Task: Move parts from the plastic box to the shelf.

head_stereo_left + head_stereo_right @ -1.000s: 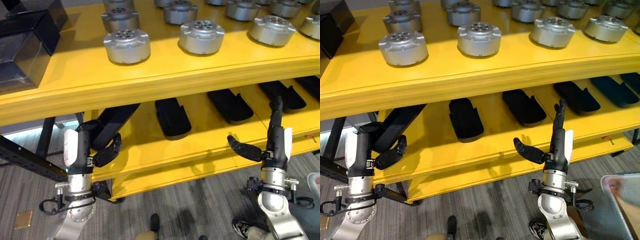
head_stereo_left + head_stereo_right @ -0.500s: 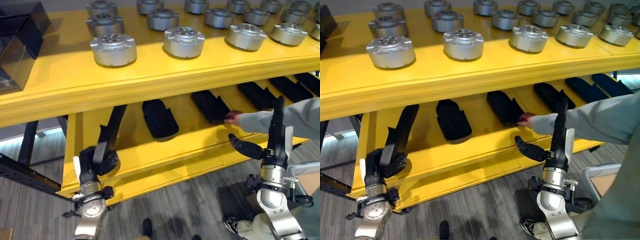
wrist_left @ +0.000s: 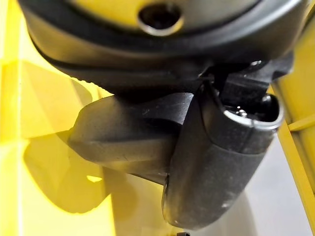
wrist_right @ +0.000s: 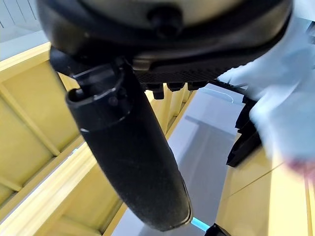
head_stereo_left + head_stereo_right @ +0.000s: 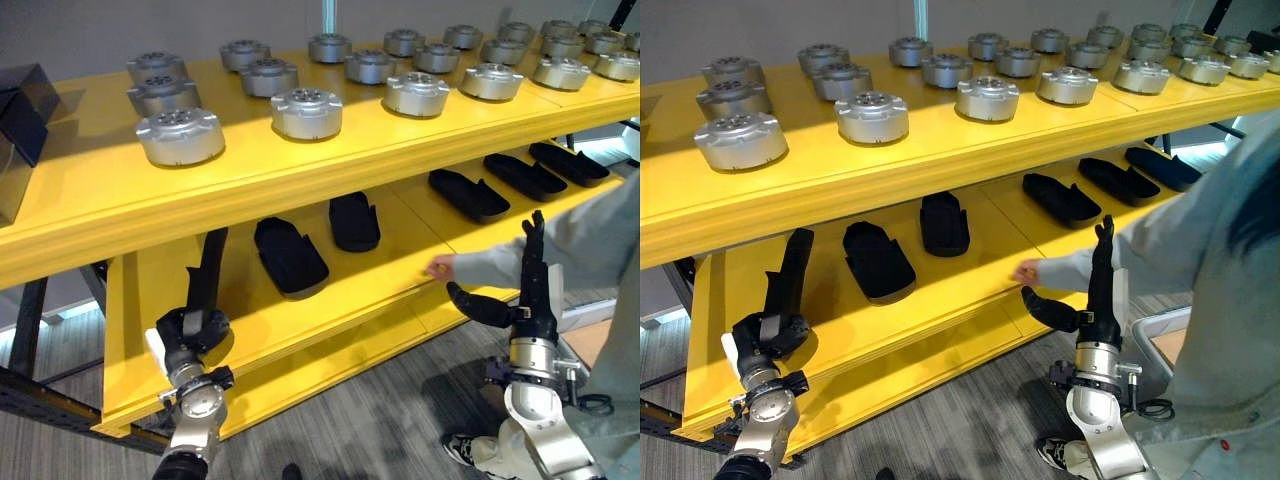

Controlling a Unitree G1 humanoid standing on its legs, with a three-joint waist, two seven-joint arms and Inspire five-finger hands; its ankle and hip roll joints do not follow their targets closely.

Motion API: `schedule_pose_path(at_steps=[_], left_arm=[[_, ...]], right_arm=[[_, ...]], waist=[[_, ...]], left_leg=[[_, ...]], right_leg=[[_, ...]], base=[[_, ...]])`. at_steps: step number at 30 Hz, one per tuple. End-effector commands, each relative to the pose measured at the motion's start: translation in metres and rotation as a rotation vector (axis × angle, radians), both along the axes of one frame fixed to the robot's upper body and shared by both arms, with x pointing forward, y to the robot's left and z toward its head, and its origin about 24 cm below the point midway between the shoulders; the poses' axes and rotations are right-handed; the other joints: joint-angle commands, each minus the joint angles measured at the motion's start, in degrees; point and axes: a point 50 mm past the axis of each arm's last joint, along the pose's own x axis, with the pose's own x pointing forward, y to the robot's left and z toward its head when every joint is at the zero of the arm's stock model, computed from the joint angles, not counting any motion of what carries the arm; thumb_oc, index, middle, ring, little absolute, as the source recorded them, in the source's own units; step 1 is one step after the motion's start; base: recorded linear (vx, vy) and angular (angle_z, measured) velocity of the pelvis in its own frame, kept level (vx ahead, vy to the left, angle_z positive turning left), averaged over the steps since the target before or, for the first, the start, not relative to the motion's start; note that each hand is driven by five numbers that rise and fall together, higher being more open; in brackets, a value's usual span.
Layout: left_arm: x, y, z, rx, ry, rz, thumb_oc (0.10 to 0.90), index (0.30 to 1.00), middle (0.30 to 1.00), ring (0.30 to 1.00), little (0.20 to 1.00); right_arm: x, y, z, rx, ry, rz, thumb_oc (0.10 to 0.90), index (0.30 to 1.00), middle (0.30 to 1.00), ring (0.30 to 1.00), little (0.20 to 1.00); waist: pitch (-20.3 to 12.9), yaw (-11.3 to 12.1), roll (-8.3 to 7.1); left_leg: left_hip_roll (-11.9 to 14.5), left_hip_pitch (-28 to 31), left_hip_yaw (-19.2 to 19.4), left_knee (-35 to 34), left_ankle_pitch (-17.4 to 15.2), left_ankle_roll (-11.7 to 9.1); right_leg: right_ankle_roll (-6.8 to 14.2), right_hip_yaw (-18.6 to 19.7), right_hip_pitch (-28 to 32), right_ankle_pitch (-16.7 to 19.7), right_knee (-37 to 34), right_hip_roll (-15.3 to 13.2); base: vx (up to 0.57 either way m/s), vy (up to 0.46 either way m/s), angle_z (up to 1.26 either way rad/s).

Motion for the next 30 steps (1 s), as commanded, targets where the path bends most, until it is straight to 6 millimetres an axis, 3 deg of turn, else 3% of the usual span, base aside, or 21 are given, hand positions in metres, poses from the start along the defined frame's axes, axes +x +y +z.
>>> schedule_pose_path(at_steps=[1,9,17,26,30], left_arm=[[0.027,0.012,0.025,0.079,-0.068,0.055,0.4,0.3,0.3,0.3,0.3],[0.026,0.038,0.029,0.308,0.09,0.095,0.4,0.3,0.3,0.3,0.3],[0.027,0.076,0.048,0.593,0.273,0.096,0.4,0.3,0.3,0.3,0.3],[0.027,0.105,0.061,0.646,0.448,0.14,0.4,0.3,0.3,0.3,0.3],[0.035,0.107,0.069,0.635,0.472,0.147,0.4,0.3,0.3,0.3,0.3]], right_arm=[[0.015,0.007,0.052,-0.064,-0.26,0.074,0.9,1.0,1.0,1.0,1.0],[0.017,0.007,0.051,-0.075,-0.246,0.093,0.9,1.0,1.0,1.0,1.0],[0.021,0.004,0.058,-0.101,-0.24,0.115,0.9,1.0,1.0,1.0,1.0],[0.026,0.001,0.067,-0.147,-0.24,0.132,0.9,1.0,1.0,1.0,1.0],[0.033,0.002,0.078,-0.172,-0.269,0.134,0.9,1.0,1.0,1.0,1.0]], waist=[[-0.95,1.04,0.21],[-0.46,0.3,0.38],[0.41,-0.41,1.13],[2.18,-1.1,2.08],[4.09,-1.52,2.36]], left_leg=[[1.97,6.46,2.87,-0.11,-9.06,-0.73],[1.91,6.55,3.41,-0.11,-8.99,-0.68],[1.74,6.03,3.81,-0.11,-8.69,-0.7],[1.71,4.63,3.82,0.77,-8.33,-0.82],[1.59,2.74,3.76,1.76,-8.41,-0.82]], right_leg=[[-1.14,-3.29,-4.68,0.16,1.63,1.94],[-0.87,-2.74,-5.13,0.28,1.88,1.81],[-0.62,-2.11,-6.28,0.29,2.64,1.62],[-0.53,-1.39,-8.35,0.09,4.32,1.26],[-0.67,-0.69,-10.43,-0.11,5.5,1.31]], base=[[0.0,0.0,0.0],[0.0,0.02,-0.05],[-0.01,0.035,-0.03],[0.0,0.047,-0.04],[-0.09,0.066,-0.01]])
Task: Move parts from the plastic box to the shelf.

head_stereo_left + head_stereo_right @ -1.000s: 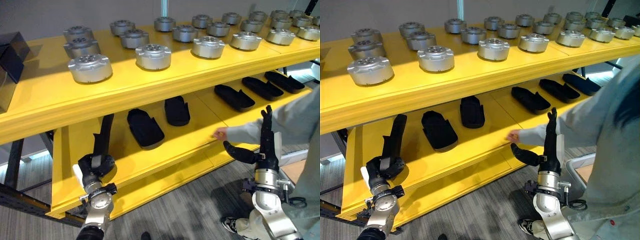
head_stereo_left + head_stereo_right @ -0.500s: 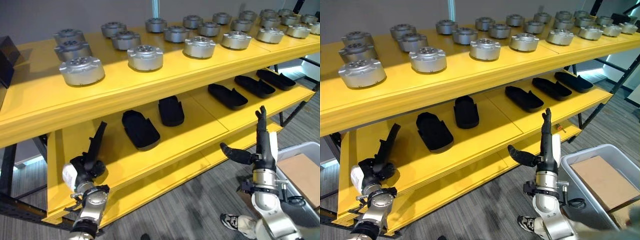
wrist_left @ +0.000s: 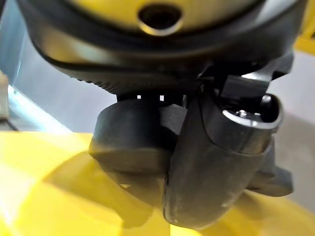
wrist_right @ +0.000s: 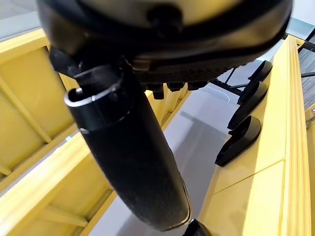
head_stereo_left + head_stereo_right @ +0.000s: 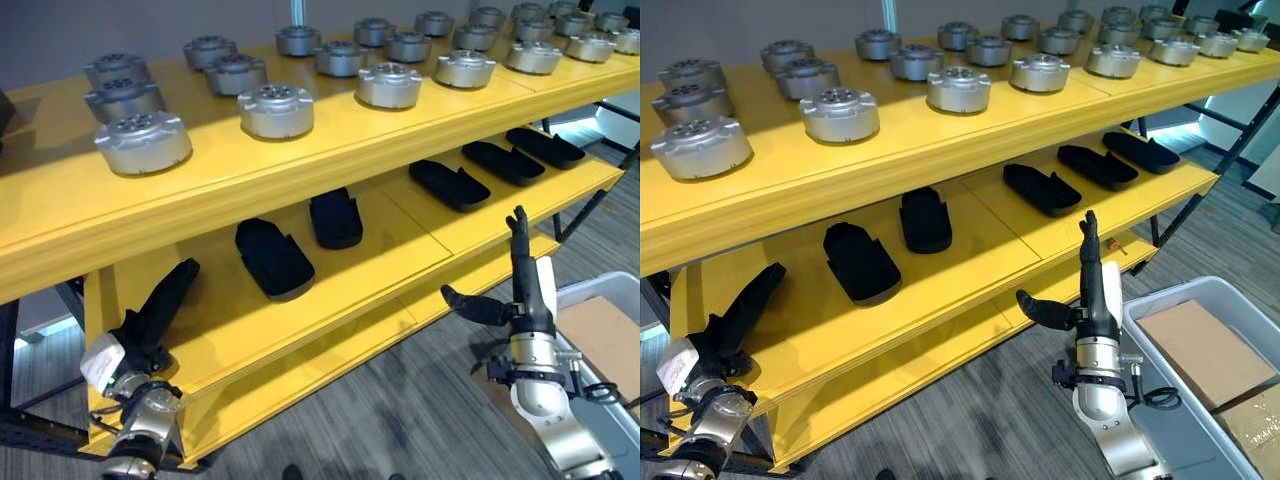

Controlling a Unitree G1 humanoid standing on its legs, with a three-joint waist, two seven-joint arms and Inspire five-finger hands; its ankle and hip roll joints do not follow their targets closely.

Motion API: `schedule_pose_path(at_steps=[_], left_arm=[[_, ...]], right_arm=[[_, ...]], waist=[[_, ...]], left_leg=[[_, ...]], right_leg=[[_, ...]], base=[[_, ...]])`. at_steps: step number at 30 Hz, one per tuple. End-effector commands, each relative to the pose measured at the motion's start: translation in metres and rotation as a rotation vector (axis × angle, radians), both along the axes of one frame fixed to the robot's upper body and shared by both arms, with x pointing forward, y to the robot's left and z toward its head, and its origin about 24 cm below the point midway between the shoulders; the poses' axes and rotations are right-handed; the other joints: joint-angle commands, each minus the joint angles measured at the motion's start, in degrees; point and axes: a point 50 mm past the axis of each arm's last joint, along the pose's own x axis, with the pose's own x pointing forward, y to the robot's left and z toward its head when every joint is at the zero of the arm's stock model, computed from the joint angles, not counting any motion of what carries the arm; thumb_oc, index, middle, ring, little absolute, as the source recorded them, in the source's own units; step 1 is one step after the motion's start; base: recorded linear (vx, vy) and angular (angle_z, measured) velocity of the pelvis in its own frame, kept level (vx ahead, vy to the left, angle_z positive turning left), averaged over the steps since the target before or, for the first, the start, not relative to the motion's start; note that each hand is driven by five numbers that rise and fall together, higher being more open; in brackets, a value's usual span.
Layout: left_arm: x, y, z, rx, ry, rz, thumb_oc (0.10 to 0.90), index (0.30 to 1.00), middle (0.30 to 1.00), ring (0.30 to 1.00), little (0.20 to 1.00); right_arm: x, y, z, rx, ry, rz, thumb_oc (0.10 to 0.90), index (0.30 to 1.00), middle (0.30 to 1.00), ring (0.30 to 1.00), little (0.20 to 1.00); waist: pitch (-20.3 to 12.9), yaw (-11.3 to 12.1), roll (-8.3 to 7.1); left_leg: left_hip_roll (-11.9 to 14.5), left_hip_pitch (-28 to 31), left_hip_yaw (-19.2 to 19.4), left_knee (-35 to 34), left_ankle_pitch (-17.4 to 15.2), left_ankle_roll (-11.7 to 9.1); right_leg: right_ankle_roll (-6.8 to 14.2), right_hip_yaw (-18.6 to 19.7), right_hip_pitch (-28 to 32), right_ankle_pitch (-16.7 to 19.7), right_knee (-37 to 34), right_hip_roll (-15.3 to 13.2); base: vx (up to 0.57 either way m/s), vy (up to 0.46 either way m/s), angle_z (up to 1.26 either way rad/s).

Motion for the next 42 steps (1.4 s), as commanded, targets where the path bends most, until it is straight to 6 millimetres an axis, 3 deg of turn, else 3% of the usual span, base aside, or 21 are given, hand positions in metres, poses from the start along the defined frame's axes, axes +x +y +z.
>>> schedule_pose_path(at_steps=[1,7,9,15,29,42], left_arm=[[0.041,0.025,0.064,0.115,-0.117,0.026,0.4,0.3,0.3,0.3,0.3],[0.055,0.018,0.072,0.037,-0.165,0.04,0.4,0.3,0.3,0.3,0.3],[0.059,0.008,0.062,-0.082,-0.192,0.055,0.4,0.3,0.3,0.3,0.3],[0.061,-0.009,0.044,-0.226,-0.233,0.053,0.4,0.3,0.3,0.3,0.3],[0.077,-0.052,0.03,-0.632,-0.496,0.115,0.4,0.3,0.3,0.3,0.3],[0.096,-0.062,0.048,-0.911,-0.722,0.195,0.4,0.3,0.3,0.3,0.3]], right_arm=[[0.024,0.009,0.068,-0.035,-0.291,0.07,0.9,1.0,1.0,1.0,1.0],[0.028,0.011,0.08,-0.039,-0.336,0.078,0.9,1.0,1.0,1.0,1.0],[0.027,0.014,0.08,-0.039,-0.343,0.082,0.9,1.0,1.0,1.0,1.0],[0.026,0.019,0.078,-0.028,-0.33,0.087,0.9,1.0,1.0,1.0,1.0],[0.027,0.031,0.069,-0.004,-0.307,0.111,0.9,1.0,1.0,1.0,1.0],[0.031,0.042,0.069,0.006,-0.29,0.129,0.9,1.0,1.0,1.0,1.0]], waist=[[3.66,0.99,0.47],[7.17,0.31,-0.4],[8.33,0.16,-1.0],[8.77,0.11,-1.95],[9.54,-0.02,-3.76],[10.46,-0.53,-4.9]], left_leg=[[1.58,3.94,1.87,2.05,-8.62,-0.49],[1.48,1.48,1.88,3.33,-8.59,-0.35],[1.4,0.94,1.79,3.66,-8.6,-0.24],[1.64,0.63,1.8,4.31,-8.76,-0.22],[2.41,0.29,1.97,5.37,-9.26,-0.33],[3.09,0.23,2.77,5.95,-9.52,-0.59]], right_leg=[[-1.04,-2.72,-8.01,-0.83,5.68,1.66],[-1.08,-1.91,-10.46,-0.63,6.61,1.95],[-1.04,-1.81,-10.96,-0.52,6.79,2.07],[-1.01,-1.73,-11.11,-0.59,7.05,2.23],[-1.27,-1.9,-10.96,-1.0,7.45,2.96],[-1.68,-2.19,-10.78,-1.2,7.65,3.47]], base=[[-0.1,0.046,-0.03],[-0.09,0.016,0.01],[0.0,0.0,0.0],[0.0,-0.005,0.01],[0.01,-0.027,0.0],[0.01,-0.01,0.0]])
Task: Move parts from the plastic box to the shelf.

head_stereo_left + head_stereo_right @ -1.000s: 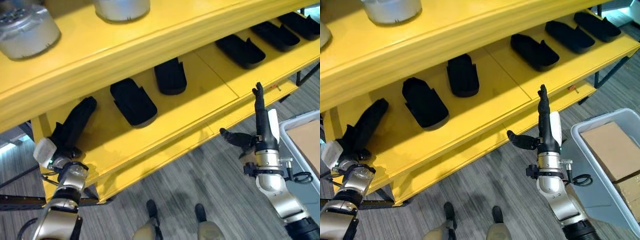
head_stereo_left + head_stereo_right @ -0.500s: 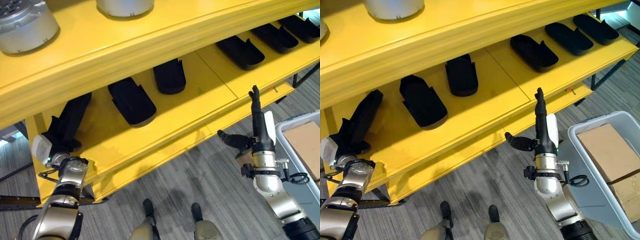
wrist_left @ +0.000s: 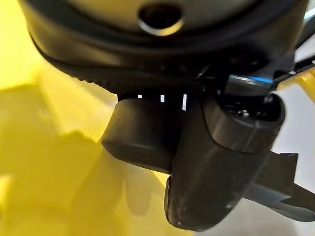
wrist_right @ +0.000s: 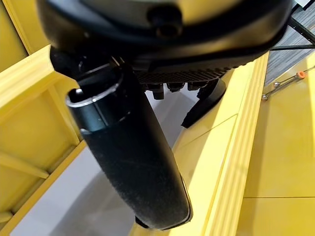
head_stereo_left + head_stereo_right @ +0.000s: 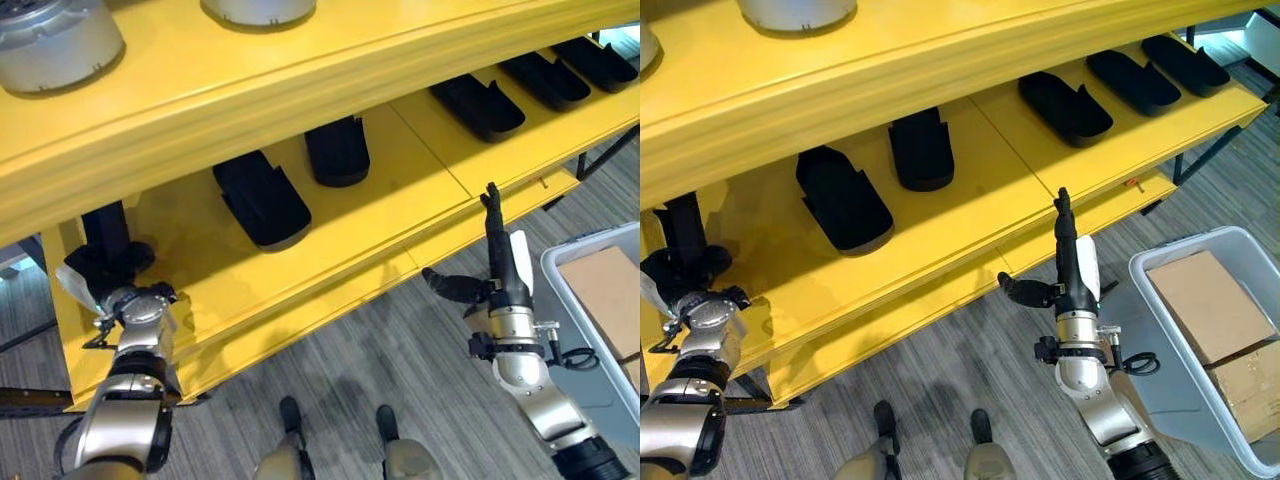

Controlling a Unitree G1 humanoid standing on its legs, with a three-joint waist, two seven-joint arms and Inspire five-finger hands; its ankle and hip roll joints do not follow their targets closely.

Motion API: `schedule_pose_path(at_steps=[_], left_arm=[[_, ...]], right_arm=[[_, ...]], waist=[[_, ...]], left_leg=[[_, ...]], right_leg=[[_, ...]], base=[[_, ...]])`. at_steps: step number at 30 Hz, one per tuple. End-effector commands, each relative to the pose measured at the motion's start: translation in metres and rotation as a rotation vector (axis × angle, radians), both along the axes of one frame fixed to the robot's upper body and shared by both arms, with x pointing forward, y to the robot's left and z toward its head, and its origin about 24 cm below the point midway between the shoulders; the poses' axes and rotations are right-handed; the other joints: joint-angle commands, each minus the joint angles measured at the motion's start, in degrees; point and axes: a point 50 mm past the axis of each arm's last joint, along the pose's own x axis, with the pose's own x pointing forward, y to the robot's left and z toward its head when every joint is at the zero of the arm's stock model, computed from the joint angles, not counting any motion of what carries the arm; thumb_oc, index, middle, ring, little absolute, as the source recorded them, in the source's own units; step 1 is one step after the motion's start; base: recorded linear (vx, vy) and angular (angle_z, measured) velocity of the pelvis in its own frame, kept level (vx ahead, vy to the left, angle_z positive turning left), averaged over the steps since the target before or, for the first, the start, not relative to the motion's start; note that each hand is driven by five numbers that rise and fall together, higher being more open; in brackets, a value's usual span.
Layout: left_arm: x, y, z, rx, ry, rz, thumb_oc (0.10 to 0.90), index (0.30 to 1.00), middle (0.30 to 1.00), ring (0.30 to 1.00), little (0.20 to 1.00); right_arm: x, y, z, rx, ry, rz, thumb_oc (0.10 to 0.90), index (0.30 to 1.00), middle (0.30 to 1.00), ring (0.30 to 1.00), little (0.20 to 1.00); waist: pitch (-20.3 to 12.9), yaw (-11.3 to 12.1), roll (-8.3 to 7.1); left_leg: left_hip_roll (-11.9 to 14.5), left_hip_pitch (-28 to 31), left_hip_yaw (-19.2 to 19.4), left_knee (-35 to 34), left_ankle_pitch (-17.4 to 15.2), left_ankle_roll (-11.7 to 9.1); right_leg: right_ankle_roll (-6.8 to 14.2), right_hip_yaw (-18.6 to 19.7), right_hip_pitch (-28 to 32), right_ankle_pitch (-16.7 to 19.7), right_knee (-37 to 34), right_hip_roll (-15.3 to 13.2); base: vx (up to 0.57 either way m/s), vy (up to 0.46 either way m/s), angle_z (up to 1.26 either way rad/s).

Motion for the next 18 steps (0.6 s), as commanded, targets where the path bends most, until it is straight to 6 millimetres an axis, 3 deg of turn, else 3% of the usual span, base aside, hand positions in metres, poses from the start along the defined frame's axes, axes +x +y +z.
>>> schedule_pose_path(at_steps=[1,8,18], left_arm=[[0.011,-0.051,-0.05,-0.302,0.085,-0.151,0.4,0.3,0.3,0.3,0.3],[0.019,-0.065,-0.049,-0.469,0.025,-0.158,0.4,0.3,0.3,0.3,0.3],[0.014,-0.068,-0.06,-0.466,0.115,-0.161,0.4,0.3,0.3,0.3,0.3]], right_arm=[[0.01,0.016,0.062,0.026,-0.299,0.065,0.9,1.0,1.0,1.0,1.0],[0.012,0.019,0.062,0.032,-0.297,0.067,0.9,1.0,1.0,1.0,1.0],[0.013,0.022,0.058,0.028,-0.265,0.07,0.9,1.0,1.0,1.0,1.0]], waist=[[-0.91,-0.58,-1.95],[-0.56,-0.54,-1.81],[-1.34,-0.33,-1.29]], left_leg=[[3.11,3.26,2.92,5.75,-10.69,-0.17],[2.99,3.42,2.85,5.76,-10.6,-0.19],[2.84,4.08,2.7,5.84,-10.6,-0.27]], right_leg=[[-2.13,-2.49,-8.2,-3.03,7.83,3.01],[-2.28,-3.03,-7.91,-3.09,7.84,3.08],[-2.46,-3.72,-7.0,-3.34,7.65,2.95]], base=[[0.0,0.0,0.0],[0.0,-0.005,0.0],[0.01,-0.005,0.0]])
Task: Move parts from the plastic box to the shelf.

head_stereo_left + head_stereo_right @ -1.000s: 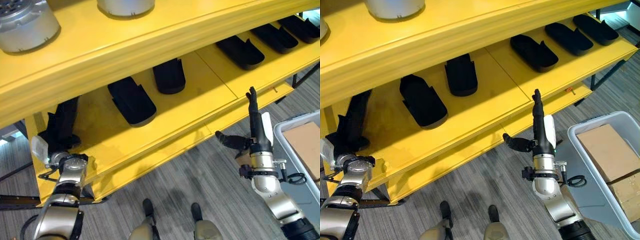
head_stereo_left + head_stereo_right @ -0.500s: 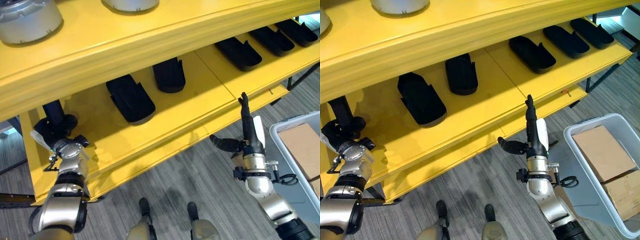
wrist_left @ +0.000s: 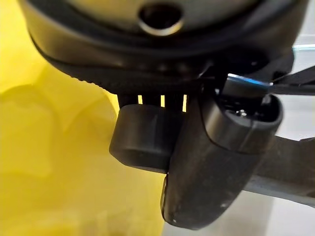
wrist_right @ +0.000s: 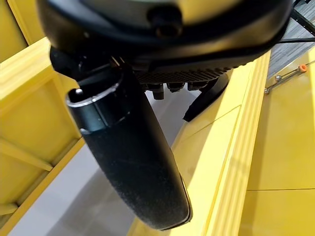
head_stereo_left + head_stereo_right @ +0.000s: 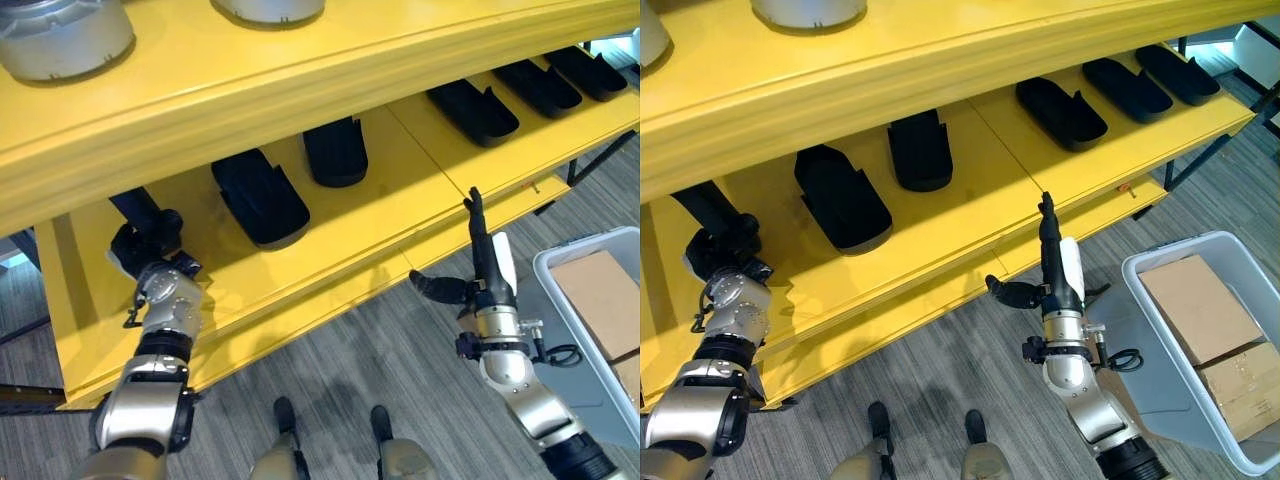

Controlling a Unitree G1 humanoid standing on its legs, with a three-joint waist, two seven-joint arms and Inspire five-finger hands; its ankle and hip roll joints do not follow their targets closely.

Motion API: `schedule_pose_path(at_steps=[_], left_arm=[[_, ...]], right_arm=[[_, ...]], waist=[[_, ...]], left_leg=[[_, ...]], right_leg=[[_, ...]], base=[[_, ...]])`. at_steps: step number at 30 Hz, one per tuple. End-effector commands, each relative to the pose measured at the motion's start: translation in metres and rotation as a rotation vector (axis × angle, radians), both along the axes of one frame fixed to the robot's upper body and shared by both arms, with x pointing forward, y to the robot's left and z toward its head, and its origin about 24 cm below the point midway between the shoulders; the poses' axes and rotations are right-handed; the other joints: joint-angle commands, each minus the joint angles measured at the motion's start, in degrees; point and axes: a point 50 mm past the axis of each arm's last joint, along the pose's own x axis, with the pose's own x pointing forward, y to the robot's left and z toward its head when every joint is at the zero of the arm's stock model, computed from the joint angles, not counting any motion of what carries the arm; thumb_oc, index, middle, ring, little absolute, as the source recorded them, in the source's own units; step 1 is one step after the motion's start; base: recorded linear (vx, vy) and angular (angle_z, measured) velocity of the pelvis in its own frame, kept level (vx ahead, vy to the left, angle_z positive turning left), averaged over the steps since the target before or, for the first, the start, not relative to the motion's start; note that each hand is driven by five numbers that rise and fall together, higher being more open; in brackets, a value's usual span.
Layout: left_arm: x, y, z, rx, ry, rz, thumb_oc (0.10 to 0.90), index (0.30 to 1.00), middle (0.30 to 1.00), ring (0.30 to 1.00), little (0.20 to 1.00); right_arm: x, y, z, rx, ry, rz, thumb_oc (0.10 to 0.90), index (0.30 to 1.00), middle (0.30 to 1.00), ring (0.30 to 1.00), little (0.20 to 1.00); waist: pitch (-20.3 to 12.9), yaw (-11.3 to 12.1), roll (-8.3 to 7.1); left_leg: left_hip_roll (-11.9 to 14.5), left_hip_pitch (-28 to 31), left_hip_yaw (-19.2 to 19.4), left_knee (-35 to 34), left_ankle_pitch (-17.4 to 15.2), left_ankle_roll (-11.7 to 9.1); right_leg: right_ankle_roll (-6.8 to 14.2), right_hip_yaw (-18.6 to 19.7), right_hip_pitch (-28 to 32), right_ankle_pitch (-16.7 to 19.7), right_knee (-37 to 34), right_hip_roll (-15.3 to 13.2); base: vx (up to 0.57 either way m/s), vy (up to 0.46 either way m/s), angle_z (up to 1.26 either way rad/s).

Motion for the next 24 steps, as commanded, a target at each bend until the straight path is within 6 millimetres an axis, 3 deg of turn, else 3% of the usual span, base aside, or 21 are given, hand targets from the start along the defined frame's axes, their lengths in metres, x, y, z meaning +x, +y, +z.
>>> schedule_pose_path(at_steps=[1,11,15,19,24], left_arm=[[-0.013,-0.029,-0.069,-0.152,0.321,-0.084,0.4,0.3,0.3,0.3,0.3],[-0.02,-0.033,-0.082,-0.07,0.401,-0.194,0.4,0.3,0.3,0.3,0.3],[-0.033,-0.036,-0.098,-0.043,0.474,-0.253,0.4,0.3,0.3,0.3,0.3],[-0.054,-0.04,-0.117,-0.066,0.485,-0.315,0.4,0.3,0.3,0.3,0.3],[-0.061,-0.035,-0.114,-0.021,0.44,-0.373,0.4,0.3,0.3,0.3,0.3]], right_arm=[[0.008,0.009,0.059,0.017,-0.285,0.045,0.9,1.0,1.0,1.0,1.0],[0.005,0.008,0.059,0.024,-0.284,0.045,0.9,1.0,1.0,1.0,1.0],[0.0,0.005,0.056,0.026,-0.279,0.036,0.9,1.0,1.0,1.0,1.0],[-0.002,-0.001,0.055,0.035,-0.272,0.004,0.9,1.0,1.0,1.0,1.0],[-0.005,-0.003,0.052,0.025,-0.261,0.003,0.9,1.0,1.0,1.0,1.0]], waist=[[-1.5,-0.21,-0.18],[-1.91,0.4,0.57],[-2.3,0.98,1.21],[-2.48,2.57,2.49],[-2.93,3.74,4.04]], left_leg=[[2.8,3.26,2.77,5.83,-10.82,-0.36],[2.33,3.88,2.19,5.71,-10.74,-0.28],[2.14,4.52,2.05,5.4,-10.63,-0.16],[1.79,5.09,1.04,4.96,-10.42,-0.08],[1.44,5.72,0.14,3.94,-9.7,-0.24]], right_leg=[[-2.42,-3.64,-7.8,-3.42,7.41,2.88],[-2.53,-4.21,-7.17,-3.51,7.57,2.62],[-2.44,-4.56,-6.59,-3.49,7.43,2.37],[-2.48,-5.31,-5.73,-3.45,7.0,2.05],[-2.58,-6.44,-4.76,-3.41,6.61,1.63]], base=[[0.03,-0.021,-0.01],[0.0,0.0,0.0],[0.01,-0.007,0.0],[0.01,-0.017,0.01],[0.0,0.006,0.06]])
